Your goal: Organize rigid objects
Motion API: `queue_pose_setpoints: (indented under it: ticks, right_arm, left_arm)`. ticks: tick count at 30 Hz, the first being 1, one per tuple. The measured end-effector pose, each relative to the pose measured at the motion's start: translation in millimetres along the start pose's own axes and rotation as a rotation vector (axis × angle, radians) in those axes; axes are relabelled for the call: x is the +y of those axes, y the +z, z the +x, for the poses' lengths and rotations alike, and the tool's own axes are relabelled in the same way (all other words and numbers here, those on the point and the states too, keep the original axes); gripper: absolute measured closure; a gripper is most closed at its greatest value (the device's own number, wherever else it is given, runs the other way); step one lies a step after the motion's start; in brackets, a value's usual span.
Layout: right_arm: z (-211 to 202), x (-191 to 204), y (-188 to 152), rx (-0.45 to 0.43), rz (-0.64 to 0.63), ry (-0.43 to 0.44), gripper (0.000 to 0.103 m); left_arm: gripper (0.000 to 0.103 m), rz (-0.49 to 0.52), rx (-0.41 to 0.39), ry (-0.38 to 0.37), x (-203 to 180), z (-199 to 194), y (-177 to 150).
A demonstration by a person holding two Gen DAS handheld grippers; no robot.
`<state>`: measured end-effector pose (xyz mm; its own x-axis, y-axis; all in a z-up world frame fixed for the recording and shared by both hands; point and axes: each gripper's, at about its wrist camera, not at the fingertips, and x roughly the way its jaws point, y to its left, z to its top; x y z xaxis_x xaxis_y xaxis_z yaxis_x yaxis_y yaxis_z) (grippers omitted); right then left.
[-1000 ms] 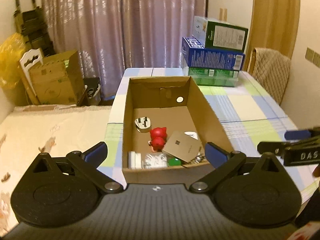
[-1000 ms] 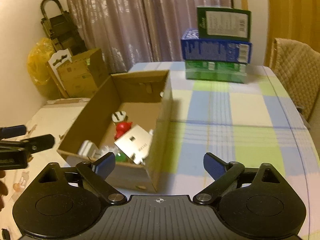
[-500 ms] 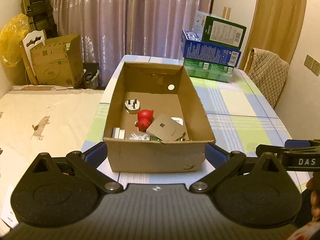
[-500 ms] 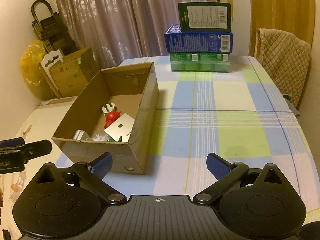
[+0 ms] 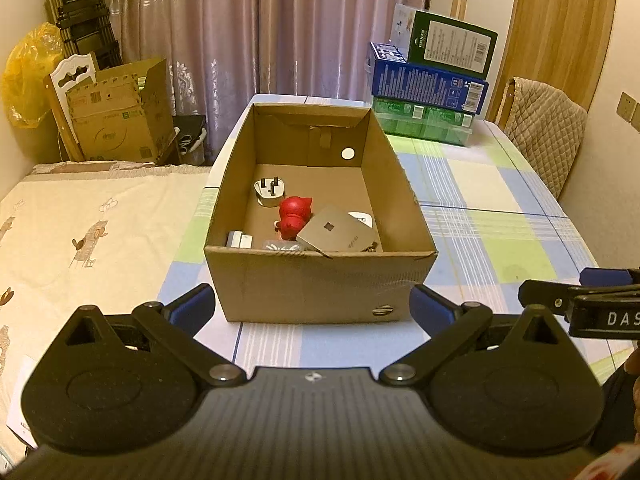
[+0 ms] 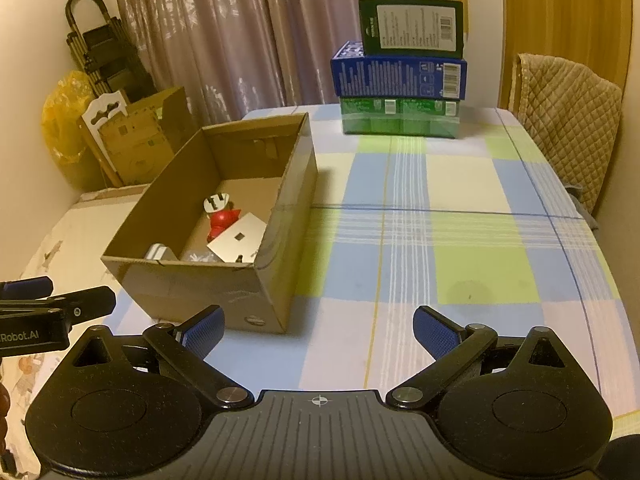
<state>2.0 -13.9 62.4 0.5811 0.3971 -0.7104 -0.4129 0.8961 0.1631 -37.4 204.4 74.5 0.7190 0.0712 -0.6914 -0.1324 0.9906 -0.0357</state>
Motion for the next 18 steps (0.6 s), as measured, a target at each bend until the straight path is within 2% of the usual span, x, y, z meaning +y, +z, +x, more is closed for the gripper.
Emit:
queue_pose_setpoints:
  ticks: [18]
  right_arm:
    - [1.7, 0.2, -1.2, 0.005, 0.002, 0.001, 0.005]
  left_arm:
    - [0.001, 0.000, 0.015, -0.007, -3.9, 2.8, -5.6]
